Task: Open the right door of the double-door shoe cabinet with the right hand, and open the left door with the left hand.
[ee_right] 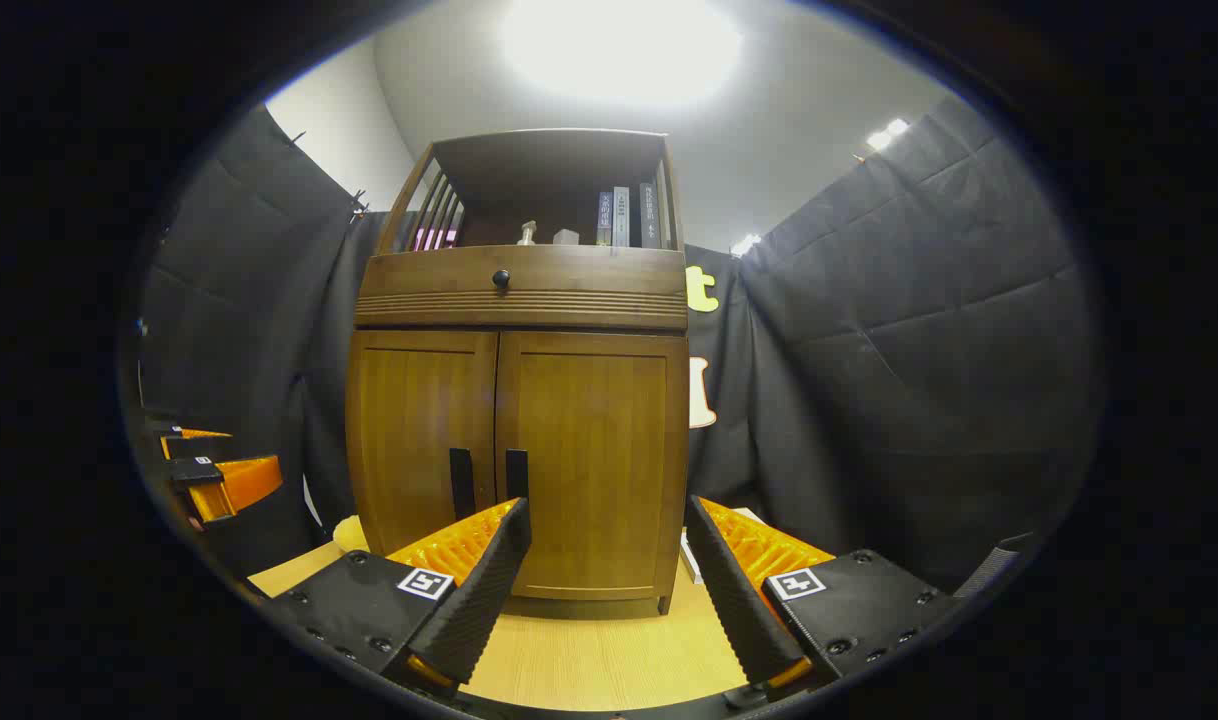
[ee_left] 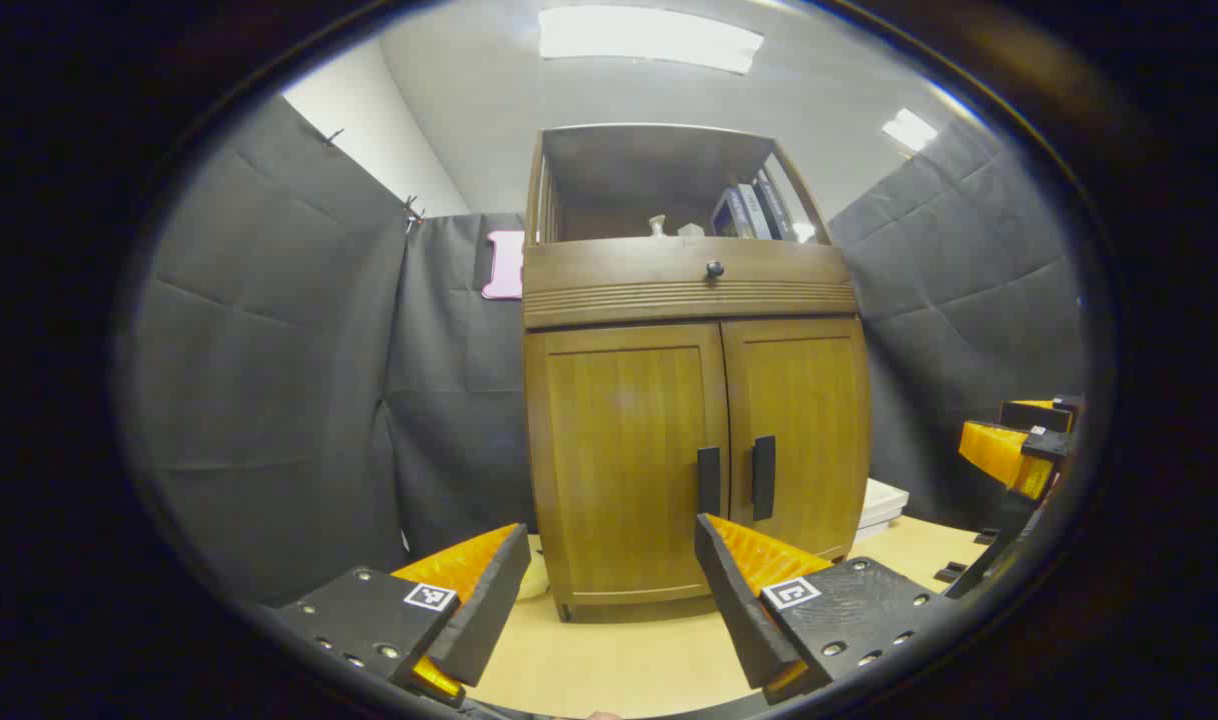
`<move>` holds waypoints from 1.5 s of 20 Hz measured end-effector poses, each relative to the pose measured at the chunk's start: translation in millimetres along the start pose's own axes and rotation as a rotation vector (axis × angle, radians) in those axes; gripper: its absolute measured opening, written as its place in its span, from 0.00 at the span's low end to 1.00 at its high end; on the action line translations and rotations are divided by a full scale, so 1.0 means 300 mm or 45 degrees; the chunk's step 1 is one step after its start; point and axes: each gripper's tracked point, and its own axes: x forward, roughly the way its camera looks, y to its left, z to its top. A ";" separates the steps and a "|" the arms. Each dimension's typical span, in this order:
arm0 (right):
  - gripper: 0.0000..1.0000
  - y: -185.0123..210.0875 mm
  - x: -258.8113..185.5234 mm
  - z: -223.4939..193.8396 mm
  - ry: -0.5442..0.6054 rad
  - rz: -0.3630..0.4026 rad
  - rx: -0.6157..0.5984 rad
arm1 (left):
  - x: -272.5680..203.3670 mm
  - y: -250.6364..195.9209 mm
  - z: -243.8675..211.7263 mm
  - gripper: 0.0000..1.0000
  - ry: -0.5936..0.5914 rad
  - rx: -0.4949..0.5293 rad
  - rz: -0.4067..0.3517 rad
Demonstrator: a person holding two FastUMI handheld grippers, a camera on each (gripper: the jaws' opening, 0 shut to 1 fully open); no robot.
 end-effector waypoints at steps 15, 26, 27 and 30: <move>0.96 -0.001 0.024 -0.043 0.053 0.029 0.050 | 0.010 -0.020 -0.002 0.95 0.007 0.021 -0.010; 0.98 0.051 0.188 -0.001 0.019 0.099 0.087 | -0.028 -0.004 0.004 0.95 0.000 0.040 0.068; 0.98 0.064 0.217 0.001 0.017 0.112 0.095 | -0.032 -0.002 0.004 0.95 0.003 0.041 0.083; 0.98 0.105 0.299 -0.005 0.020 0.145 0.117 | -0.046 0.005 0.011 0.95 0.017 0.043 0.130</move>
